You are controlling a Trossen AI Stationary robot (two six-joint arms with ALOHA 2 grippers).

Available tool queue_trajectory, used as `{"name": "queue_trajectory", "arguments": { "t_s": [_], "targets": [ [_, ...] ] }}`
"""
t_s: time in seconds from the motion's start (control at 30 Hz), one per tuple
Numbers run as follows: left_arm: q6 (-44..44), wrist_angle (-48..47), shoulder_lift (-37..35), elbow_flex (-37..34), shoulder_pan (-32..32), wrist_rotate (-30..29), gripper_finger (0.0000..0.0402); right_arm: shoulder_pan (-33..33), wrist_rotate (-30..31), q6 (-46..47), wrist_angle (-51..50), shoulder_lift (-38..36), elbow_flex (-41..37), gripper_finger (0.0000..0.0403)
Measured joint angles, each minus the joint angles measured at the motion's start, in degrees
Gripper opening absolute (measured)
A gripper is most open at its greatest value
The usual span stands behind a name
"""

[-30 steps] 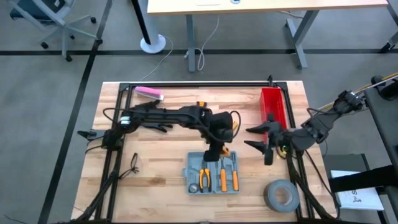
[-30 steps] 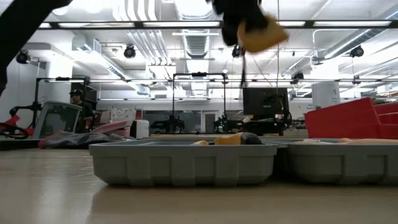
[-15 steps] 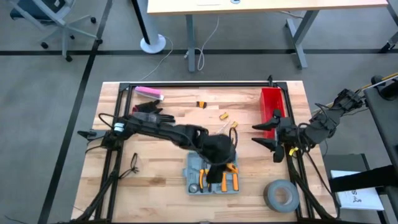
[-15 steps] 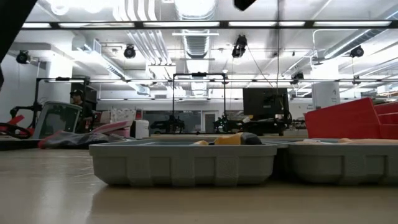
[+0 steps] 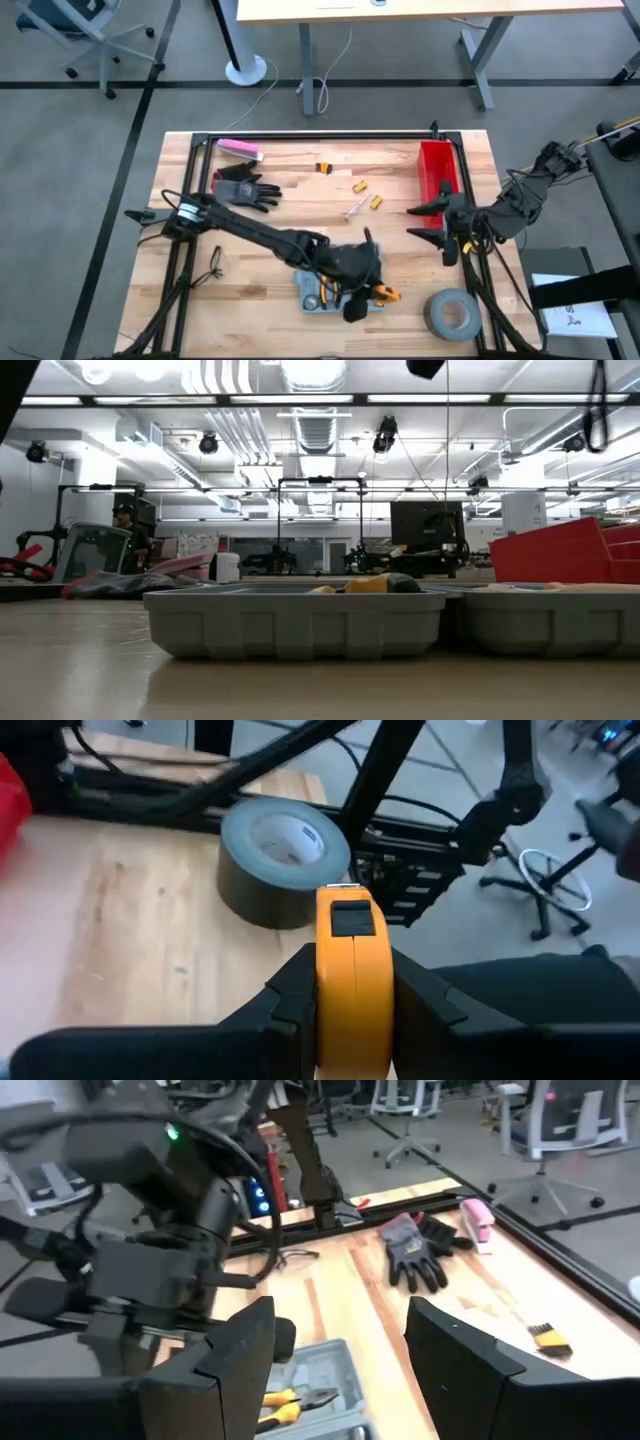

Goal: Prefit tool cases
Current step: Put the tape measure into the pre-fit tool case

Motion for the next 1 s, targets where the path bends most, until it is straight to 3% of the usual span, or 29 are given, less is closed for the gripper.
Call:
{"name": "queue_trajectory", "arguments": {
  "t_s": [0.17,0.57,0.77,1.0],
  "targets": [
    [-3.02,9.04,-2.58,-8.72,-0.76,-3.32,0.0074,1.28,0.01,0.81,-0.01,0.0,0.0,0.0201],
    [-16.26,32.04,-12.09,-35.54,-2.01,-19.16,0.0074,2.39,0.02,1.73,-0.99,0.0,0.0,0.0201],
    [-22.04,32.62,-13.42,-42.19,-2.38,-23.39,0.0074,2.39,0.05,1.64,-1.14,0.13,0.0,0.0201],
    [-26.06,32.66,-13.58,-45.98,-2.9,-24.0,0.0074,2.39,0.06,1.62,-1.57,0.15,0.0,0.0201]
  ]
}}
